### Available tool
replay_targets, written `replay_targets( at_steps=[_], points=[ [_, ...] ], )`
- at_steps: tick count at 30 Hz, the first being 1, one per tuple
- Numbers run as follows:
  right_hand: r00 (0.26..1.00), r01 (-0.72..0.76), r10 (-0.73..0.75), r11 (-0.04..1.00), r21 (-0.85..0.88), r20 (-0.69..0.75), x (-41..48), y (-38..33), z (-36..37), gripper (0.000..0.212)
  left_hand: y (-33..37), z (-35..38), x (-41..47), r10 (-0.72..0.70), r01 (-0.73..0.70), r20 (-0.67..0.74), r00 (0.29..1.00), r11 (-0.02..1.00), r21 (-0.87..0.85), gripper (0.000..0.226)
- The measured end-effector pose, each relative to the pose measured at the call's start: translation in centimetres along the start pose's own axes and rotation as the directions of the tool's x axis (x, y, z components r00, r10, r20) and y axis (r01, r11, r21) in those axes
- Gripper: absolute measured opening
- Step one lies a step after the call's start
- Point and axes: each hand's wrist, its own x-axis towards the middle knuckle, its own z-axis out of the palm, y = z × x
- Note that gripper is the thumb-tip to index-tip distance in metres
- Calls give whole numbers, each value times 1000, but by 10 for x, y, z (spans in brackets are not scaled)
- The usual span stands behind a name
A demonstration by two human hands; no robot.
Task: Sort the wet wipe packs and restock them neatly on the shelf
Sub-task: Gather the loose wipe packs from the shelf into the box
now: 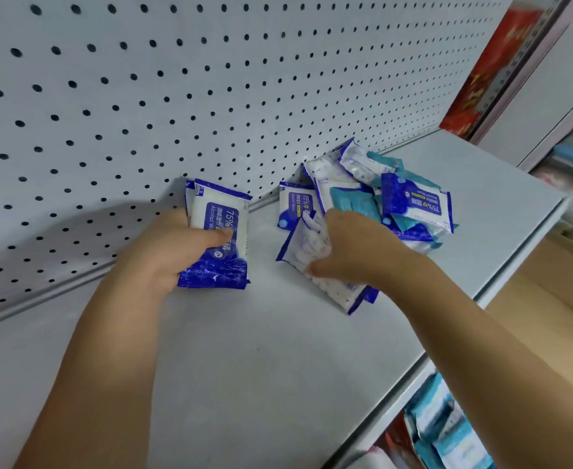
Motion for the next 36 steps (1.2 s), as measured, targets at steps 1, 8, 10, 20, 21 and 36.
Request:
replay_targets(
  at_steps=[1, 8, 10, 20, 21, 36],
  points=[
    [1000, -20, 20, 1000, -7, 14, -1, -1, 3, 58, 0, 4, 0, 1, -1, 12, 1000, 1000, 3, 24],
    [990, -124, 143, 911, 392, -19, -10, 28, 3, 51, 11, 44, -7, 2, 9, 86, 996, 992, -126, 24],
    [955, -210, 296, 739, 640, -28, -16, 45, 6, 53, 20, 61, -1, 27, -10, 106, 994, 987, -158, 15],
    [838, -217, 531, 112, 970, 127, -59, 99, 33, 42, 50, 121, 89, -38, 40, -32, 999, 998, 54, 34],
    [832, -213, 539, 97, 972, 129, -62, 102, 35, 43, 52, 124, 87, -35, 37, -35, 999, 997, 67, 34],
    [919, -116, 367, -104, 988, 146, -103, 110, 52, 46, 37, 131, -68, 120, -88, 175, 977, 980, -178, 10]
  ],
)
